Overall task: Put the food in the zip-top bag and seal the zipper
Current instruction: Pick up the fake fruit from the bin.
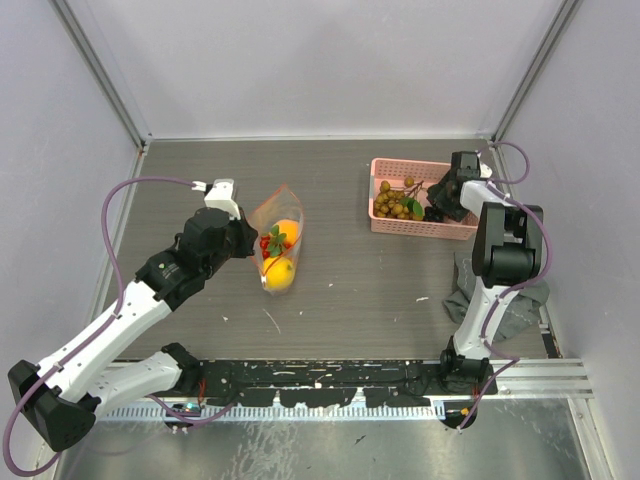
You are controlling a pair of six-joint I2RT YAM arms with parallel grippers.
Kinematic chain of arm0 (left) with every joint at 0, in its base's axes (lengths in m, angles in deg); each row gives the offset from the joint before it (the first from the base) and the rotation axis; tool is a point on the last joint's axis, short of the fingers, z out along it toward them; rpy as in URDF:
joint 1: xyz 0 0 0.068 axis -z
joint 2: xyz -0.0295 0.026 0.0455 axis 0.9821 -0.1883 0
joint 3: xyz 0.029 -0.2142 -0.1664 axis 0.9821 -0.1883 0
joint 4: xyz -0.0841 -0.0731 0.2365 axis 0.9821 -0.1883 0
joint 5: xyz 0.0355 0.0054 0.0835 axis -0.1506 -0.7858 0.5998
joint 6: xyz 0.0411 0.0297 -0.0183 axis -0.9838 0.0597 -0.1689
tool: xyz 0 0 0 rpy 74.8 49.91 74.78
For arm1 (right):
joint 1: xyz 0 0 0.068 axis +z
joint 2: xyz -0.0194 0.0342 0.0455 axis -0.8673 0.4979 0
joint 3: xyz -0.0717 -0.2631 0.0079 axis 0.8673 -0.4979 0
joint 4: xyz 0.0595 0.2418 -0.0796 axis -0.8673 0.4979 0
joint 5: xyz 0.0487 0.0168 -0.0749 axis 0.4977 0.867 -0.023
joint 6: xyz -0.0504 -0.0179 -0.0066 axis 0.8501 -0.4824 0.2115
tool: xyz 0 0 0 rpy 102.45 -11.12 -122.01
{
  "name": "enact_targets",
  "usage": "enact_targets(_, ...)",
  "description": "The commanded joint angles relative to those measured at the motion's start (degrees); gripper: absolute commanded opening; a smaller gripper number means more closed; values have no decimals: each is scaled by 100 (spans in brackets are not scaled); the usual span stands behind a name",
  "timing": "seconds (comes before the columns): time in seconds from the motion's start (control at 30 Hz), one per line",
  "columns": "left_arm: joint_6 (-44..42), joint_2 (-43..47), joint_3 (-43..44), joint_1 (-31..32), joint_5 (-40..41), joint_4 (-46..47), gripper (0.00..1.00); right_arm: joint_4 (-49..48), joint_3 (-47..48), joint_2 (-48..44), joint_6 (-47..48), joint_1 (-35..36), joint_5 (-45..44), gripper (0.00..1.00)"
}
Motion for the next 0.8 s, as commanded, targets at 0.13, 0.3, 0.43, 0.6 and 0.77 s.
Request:
enact_targets(0.13, -95, 89, 52, -47, -39, 394, 0, -266, 219, -255, -39, -48, -5, 27)
enact_targets(0.3, -103, 85, 45, -45, -41, 410, 0, -356, 156, -689, 86, -46, -93, 9)
enact_targets(0.43, -103, 69, 37, -45, -50, 430, 0, -442, 42, -1031, 206, -46, -137, 0)
enact_targets(0.6, -107, 55, 20, -45, -32, 447, 0, -518, -116, -1443, 310, -40, -159, 0)
enact_targets(0.77, -102, 1, 16, -49, -23, 464, 0, -566, -246, -2013, 430, 11, -167, 0)
